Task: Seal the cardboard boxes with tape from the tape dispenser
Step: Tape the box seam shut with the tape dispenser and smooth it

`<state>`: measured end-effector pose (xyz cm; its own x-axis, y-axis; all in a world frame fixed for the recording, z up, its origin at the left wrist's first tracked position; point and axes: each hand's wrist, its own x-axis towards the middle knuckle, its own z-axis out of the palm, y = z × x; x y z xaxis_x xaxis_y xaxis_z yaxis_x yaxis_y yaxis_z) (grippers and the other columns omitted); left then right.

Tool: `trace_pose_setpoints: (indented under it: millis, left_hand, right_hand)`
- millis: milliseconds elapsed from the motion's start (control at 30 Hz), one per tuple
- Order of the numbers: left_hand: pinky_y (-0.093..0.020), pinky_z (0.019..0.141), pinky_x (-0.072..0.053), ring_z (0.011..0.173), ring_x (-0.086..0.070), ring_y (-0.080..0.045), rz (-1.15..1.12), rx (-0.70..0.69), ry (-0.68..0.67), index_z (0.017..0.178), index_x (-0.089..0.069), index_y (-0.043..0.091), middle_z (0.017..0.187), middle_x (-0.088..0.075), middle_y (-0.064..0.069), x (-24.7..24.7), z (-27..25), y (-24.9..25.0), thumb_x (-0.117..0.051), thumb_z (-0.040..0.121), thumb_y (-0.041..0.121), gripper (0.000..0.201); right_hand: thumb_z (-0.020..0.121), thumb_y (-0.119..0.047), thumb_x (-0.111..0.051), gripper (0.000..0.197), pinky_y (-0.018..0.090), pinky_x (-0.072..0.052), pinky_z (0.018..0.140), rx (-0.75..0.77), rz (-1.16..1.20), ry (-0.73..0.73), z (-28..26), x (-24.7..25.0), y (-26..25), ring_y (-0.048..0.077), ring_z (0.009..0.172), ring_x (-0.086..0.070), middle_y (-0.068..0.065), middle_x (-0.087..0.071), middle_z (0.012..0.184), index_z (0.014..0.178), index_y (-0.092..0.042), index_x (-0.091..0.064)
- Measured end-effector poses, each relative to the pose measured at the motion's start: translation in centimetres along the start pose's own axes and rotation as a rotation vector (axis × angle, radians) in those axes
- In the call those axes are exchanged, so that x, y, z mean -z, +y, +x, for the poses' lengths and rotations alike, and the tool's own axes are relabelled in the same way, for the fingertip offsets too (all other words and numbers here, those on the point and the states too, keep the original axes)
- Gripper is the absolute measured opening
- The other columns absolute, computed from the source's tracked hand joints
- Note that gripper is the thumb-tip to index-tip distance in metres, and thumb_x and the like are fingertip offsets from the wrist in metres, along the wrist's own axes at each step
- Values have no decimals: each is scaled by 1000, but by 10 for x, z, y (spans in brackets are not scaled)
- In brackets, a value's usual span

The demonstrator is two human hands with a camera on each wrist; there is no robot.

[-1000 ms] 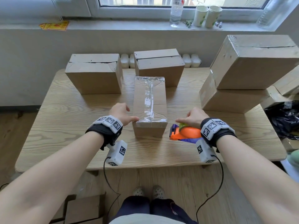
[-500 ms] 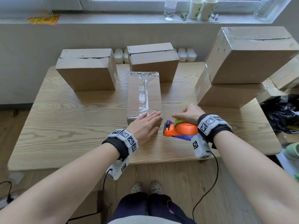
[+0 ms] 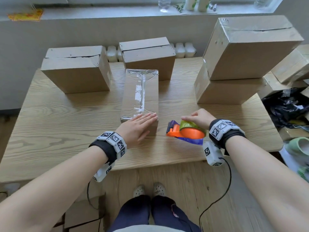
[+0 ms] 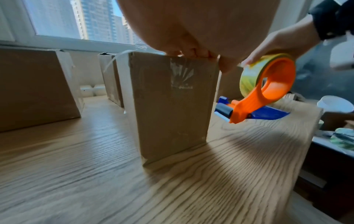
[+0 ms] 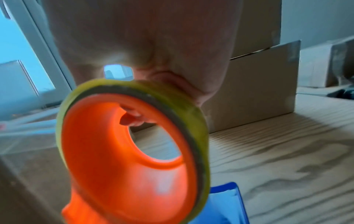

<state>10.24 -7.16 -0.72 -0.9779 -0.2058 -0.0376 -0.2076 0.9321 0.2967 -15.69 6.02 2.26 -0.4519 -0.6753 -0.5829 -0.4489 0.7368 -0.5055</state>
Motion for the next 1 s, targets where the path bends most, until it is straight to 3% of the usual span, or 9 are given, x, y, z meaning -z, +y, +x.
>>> trace_pose_setpoints:
  millis: [133,233,300,433,467,567,633,800,1000]
  left_hand:
    - [-19,116,-1,141,-15,-10,10,-28,9,147,-26,13,153,-23,0,3,1,-2,-24,93,32,57]
    - [-23,117,-3,143,-13,-10,25,5,-23,148,-22,15,155,-20,1,4,3,2,-19,91,39,62]
    - [-25,118,-4,144,-12,-12,50,34,-55,149,-19,19,155,-17,2,5,4,6,-15,90,45,65]
    - [-39,110,-26,132,-42,-25,107,57,-85,138,-43,9,144,-43,-11,11,11,24,-27,90,37,58]
    - [-40,110,-25,131,-44,-26,140,45,-35,135,-46,5,143,-44,-13,10,14,29,-31,91,34,55]
    - [-29,115,0,145,-13,-20,140,59,-34,144,-27,2,156,-13,-10,7,20,40,-39,96,28,55]
    - [-26,114,8,146,0,-17,134,103,-68,147,-16,4,158,0,-6,6,21,41,-40,97,31,62]
    - [-23,113,10,146,3,-15,77,121,-90,150,-3,13,158,2,-2,8,20,40,-41,96,33,69]
    - [-20,110,13,145,5,-13,68,111,-108,150,1,18,158,3,1,9,18,34,-40,97,36,70]
  right_hand:
    - [75,-61,-67,56,31,-30,55,-102,-24,31,-15,10,21,19,53,-41,2,-44,53,52,-12,-48]
    - [79,-48,-69,43,30,-33,60,-89,48,50,-23,25,32,21,67,-48,5,-53,67,68,-7,-63]
    - [82,-43,-69,37,28,-35,58,-49,53,49,-29,34,30,18,65,-49,3,-54,67,68,-9,-64]
    - [85,-32,-69,29,26,-35,55,-2,40,33,-41,48,18,13,59,-46,1,-52,61,66,-10,-65]
    - [85,-29,-68,27,25,-35,55,1,52,30,-43,50,16,12,59,-47,0,-52,61,65,-11,-64]
    - [85,-27,-68,30,26,-33,54,32,81,56,-45,52,12,13,57,-44,0,-48,57,62,-10,-61]
    - [83,-31,-69,36,27,-32,53,36,59,75,-46,52,12,15,55,-42,0,-44,54,56,-11,-56]
    - [65,-55,-78,56,28,-35,55,49,138,133,-48,44,7,14,51,-41,0,-38,51,46,-19,-40]
    - [66,-51,-79,56,21,-34,50,124,267,156,-48,37,-1,10,45,-40,-3,-39,47,45,-19,-38]
